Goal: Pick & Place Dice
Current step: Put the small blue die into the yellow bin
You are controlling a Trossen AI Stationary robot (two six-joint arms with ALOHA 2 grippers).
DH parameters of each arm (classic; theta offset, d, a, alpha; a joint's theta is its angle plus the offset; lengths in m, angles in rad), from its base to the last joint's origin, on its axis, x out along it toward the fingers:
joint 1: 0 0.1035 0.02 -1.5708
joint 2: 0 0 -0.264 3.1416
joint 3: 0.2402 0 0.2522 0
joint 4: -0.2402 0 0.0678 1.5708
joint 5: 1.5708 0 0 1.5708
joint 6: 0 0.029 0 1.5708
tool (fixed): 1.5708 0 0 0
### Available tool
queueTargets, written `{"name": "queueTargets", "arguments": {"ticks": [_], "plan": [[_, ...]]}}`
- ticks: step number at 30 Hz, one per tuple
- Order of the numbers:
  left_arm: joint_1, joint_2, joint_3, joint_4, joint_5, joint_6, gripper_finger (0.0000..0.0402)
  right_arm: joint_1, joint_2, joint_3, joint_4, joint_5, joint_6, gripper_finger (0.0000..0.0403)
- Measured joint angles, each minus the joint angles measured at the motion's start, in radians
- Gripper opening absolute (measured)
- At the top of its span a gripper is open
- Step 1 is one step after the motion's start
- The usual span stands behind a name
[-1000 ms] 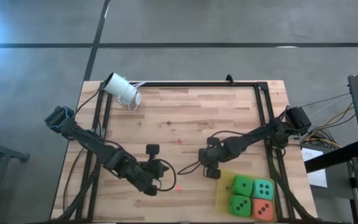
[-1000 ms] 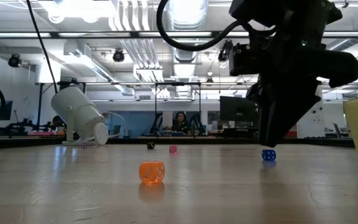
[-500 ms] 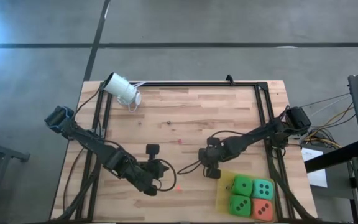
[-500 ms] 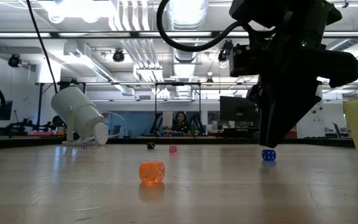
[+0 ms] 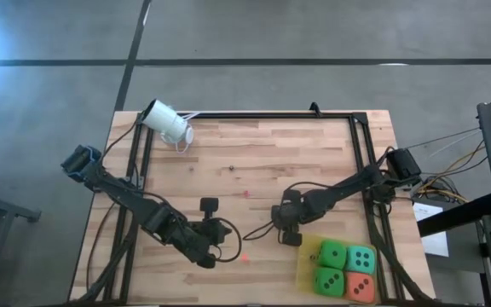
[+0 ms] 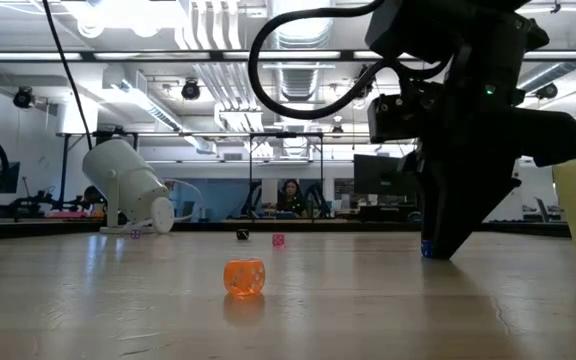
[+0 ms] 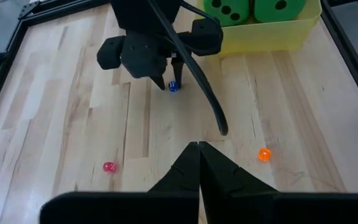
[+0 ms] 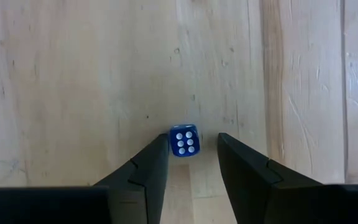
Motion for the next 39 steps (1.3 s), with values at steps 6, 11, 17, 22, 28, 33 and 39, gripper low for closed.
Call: {"name": "queueTargets", "arguments": {"ticks": [6,11,17,22,28,33,39], "plan": [[0.000,0.000,0.000,0.000,0.000,-0.002,0.0002,0.001,-0.028,-0.003,0.003,0.000,0.003,0.0108],[0.000,0.000,0.000,0.000,0.000,-0.002,0.0002,0.002,-0.039,0.004,0.000,0.008,0.001,0.0069],[0.000,0.000,0.000,0.000,0.000,-0.002,0.0002,0.006,-0.036,0.033,-0.023,0.008,-0.020,0.0042],[0.000,0.000,0.000,-0.001,0.000,-0.012,0.0002,0.027,-0.043,0.094,-0.071,0.012,-0.046,0.0040],[0.000,0.000,0.000,-0.008,0.000,-0.018,0.0002,0.094,-0.060,0.216,-0.248,0.091,-0.045,0.0045],[0.000,0.000,0.000,-0.011,0.000,-0.025,0.0002,0.170,-0.074,0.314,-0.367,0.114,-0.003,0.0046],[0.000,0.000,0.000,-0.013,0.000,-0.026,0.0002,0.270,-0.080,0.377,-0.492,0.117,0.109,0.0046]]}}
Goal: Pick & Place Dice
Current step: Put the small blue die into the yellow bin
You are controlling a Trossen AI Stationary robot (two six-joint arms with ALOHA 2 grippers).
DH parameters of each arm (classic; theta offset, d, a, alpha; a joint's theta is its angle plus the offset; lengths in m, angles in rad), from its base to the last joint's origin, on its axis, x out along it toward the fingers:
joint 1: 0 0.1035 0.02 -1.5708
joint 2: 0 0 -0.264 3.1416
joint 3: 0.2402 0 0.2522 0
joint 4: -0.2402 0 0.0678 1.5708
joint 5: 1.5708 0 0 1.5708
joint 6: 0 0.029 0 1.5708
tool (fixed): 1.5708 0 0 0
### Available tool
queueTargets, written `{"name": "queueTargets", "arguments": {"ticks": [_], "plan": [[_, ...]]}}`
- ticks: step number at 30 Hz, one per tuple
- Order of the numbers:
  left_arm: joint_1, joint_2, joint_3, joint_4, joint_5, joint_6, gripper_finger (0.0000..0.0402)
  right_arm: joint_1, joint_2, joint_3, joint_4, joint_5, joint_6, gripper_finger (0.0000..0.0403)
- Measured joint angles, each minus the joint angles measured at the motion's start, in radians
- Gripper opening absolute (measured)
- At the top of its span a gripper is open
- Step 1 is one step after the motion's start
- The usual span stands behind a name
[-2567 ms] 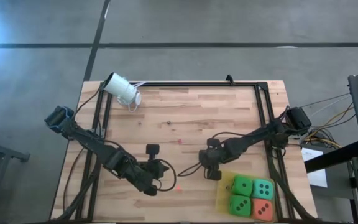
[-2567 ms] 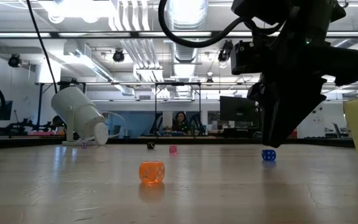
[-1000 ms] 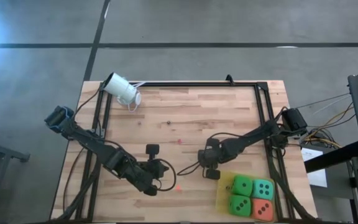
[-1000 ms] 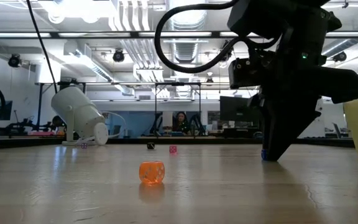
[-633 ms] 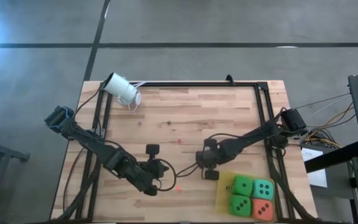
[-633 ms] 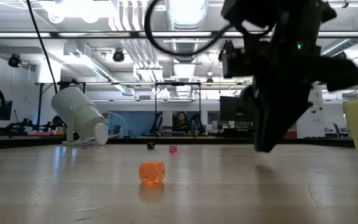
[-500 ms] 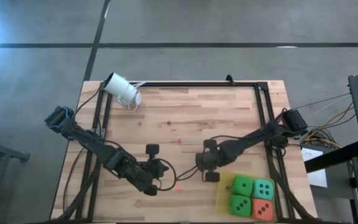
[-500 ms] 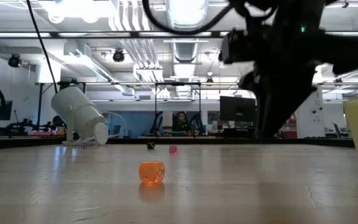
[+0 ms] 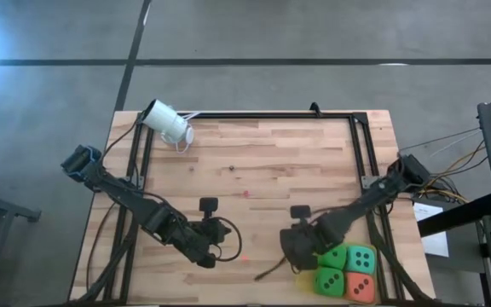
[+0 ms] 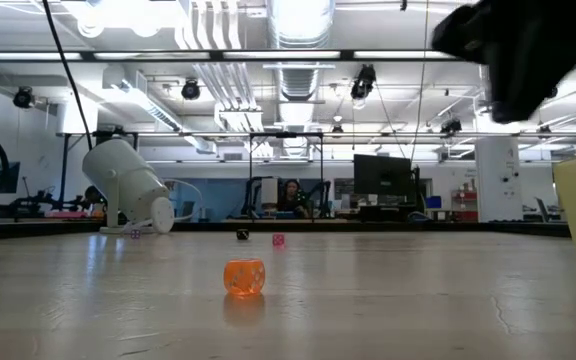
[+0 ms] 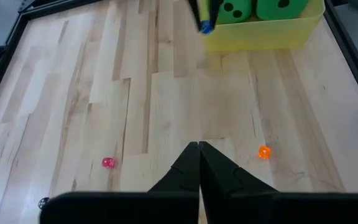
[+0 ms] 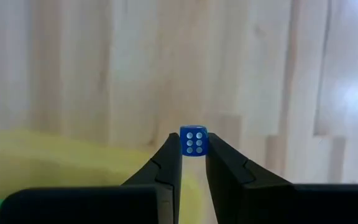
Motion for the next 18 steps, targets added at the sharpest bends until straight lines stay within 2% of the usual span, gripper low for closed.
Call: {"name": "queueTargets", "arguments": {"ticks": [11,18], "plan": [[0.003,0.000,-0.017,0.005,0.000,0.001,0.0002,0.201,-0.013,-0.004,-0.056,-0.004,0.306,0.0047],[0.003,0.000,-0.017,0.009,0.000,0.001,0.0002,0.249,-0.013,-0.013,-0.056,-0.004,0.402,0.0047]]}}
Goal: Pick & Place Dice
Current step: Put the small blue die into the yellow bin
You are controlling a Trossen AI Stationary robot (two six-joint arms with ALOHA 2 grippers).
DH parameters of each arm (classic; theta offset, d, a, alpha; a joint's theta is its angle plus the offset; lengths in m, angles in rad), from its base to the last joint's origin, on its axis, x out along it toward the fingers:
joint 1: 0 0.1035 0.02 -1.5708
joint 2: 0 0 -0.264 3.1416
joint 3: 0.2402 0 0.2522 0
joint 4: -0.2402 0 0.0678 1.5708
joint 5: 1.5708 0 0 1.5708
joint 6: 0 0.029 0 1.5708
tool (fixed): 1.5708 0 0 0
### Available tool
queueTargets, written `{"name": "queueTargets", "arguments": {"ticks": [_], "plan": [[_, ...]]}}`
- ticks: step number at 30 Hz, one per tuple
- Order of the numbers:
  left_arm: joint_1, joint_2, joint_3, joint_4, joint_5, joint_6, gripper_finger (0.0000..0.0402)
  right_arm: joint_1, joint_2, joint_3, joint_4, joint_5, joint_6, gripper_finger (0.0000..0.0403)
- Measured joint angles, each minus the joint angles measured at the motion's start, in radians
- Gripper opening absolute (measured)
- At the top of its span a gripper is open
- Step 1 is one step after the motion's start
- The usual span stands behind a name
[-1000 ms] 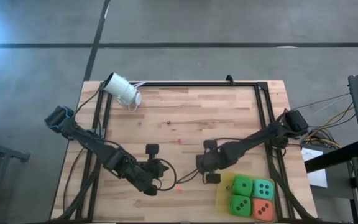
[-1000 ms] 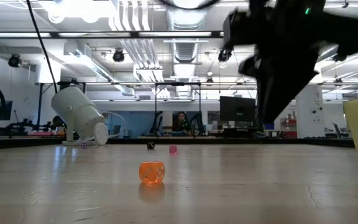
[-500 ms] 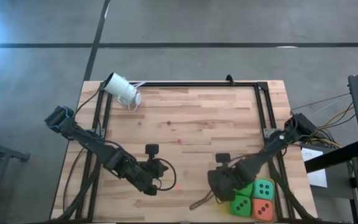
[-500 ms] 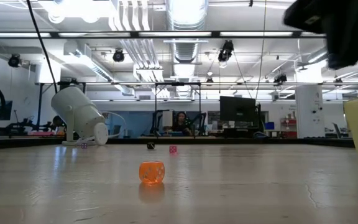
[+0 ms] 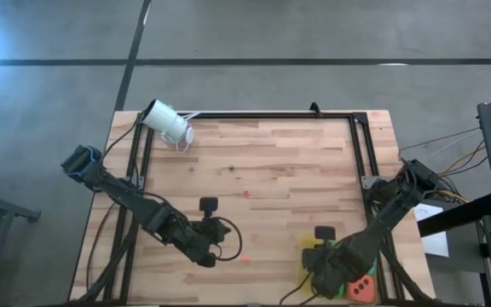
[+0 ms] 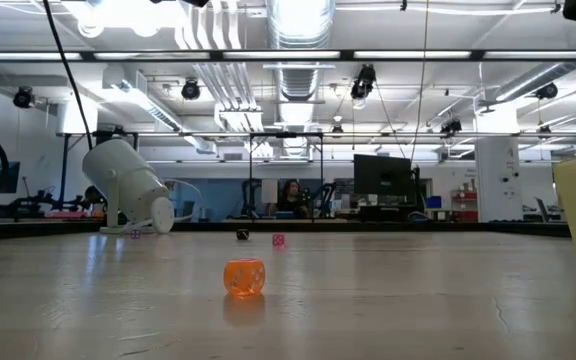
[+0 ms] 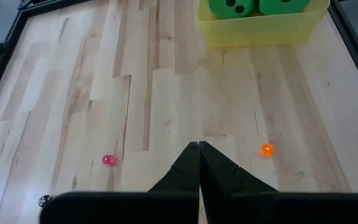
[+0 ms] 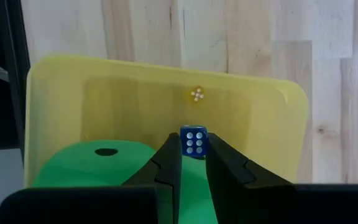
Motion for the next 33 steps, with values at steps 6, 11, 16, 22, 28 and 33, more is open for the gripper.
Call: {"name": "queueTargets", "arguments": {"ticks": [6,11,16,22,28,33], "plan": [[0.000,0.000,0.000,0.006,0.000,0.000,0.0002,-0.002,0.000,-0.011,0.006,0.001,-0.007,0.0051],[0.000,0.000,0.000,0.006,0.000,0.001,0.0002,-0.002,0.000,-0.020,0.011,0.002,-0.006,0.0073],[0.000,0.000,0.000,0.007,0.000,0.001,0.0002,-0.002,0.000,-0.026,0.013,0.001,-0.009,0.0098],[0.000,0.000,0.000,0.014,0.000,0.001,0.0002,-0.002,0.000,-0.027,0.016,0.003,-0.026,0.0115],[0.000,0.000,0.000,0.015,0.000,0.003,0.0002,-0.003,0.000,-0.028,0.017,0.059,0.016,0.0129],[0.000,0.000,0.000,0.015,0.000,0.003,0.0002,-0.003,0.000,-0.037,0.016,0.057,-0.007,0.0139]]}}
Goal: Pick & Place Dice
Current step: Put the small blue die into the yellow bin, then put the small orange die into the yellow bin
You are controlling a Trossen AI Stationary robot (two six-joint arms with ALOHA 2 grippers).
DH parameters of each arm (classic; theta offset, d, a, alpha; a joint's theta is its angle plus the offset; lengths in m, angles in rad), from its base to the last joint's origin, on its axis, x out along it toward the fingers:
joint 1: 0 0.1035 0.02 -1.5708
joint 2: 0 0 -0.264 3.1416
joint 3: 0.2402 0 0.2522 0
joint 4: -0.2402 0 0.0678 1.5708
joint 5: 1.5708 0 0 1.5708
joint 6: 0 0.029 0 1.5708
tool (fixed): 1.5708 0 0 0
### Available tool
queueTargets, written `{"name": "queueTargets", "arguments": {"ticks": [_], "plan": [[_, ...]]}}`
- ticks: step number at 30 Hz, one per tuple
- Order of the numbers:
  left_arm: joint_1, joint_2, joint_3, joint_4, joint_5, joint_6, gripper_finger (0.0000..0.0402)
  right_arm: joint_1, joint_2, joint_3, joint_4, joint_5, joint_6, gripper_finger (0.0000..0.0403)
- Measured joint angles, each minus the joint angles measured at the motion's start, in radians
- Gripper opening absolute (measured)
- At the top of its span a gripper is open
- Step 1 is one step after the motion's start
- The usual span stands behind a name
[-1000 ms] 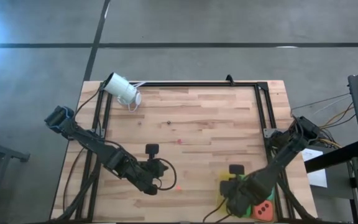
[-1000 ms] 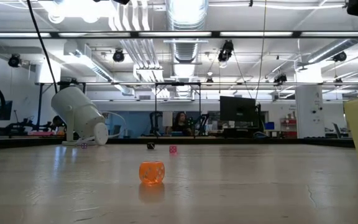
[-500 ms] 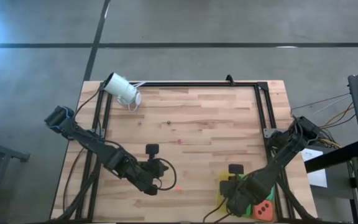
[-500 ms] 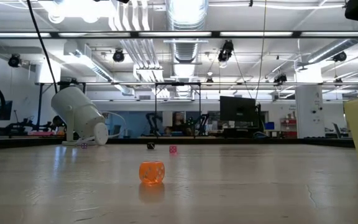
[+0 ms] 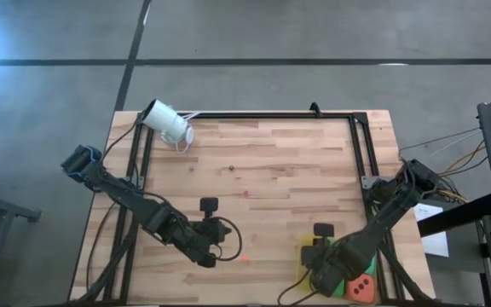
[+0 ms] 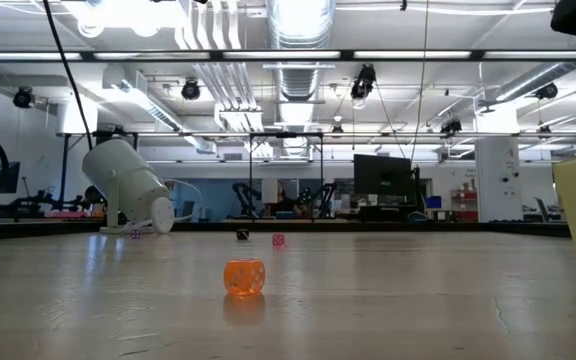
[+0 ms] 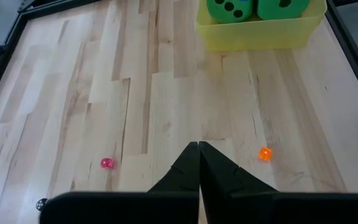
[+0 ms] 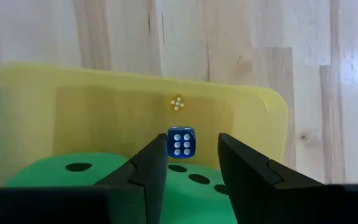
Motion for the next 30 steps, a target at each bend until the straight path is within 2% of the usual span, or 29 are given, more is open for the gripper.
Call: {"name": "queueTargets", "arguments": {"ticks": [6,11,22,25,30], "plan": [[0.000,0.000,0.000,0.000,0.000,-0.003,0.0002,-0.007,0.000,-0.065,-0.002,-0.006,0.049,0.0140],[0.000,0.000,0.000,0.000,0.000,-0.003,0.0002,-0.006,0.000,-0.080,-0.037,-0.010,0.026,0.0130],[0.000,0.000,0.000,0.000,0.000,-0.003,0.0002,-0.005,-0.009,0.005,-0.059,0.003,0.019,0.0107],[0.000,0.000,0.000,0.000,0.000,-0.003,0.0002,-0.003,-0.010,0.045,-0.059,0.071,0.001,0.0100],[0.004,0.000,-0.004,-0.004,0.000,-0.022,0.0002,0.001,-0.011,0.067,-0.053,0.251,-0.017,0.0088]]}}
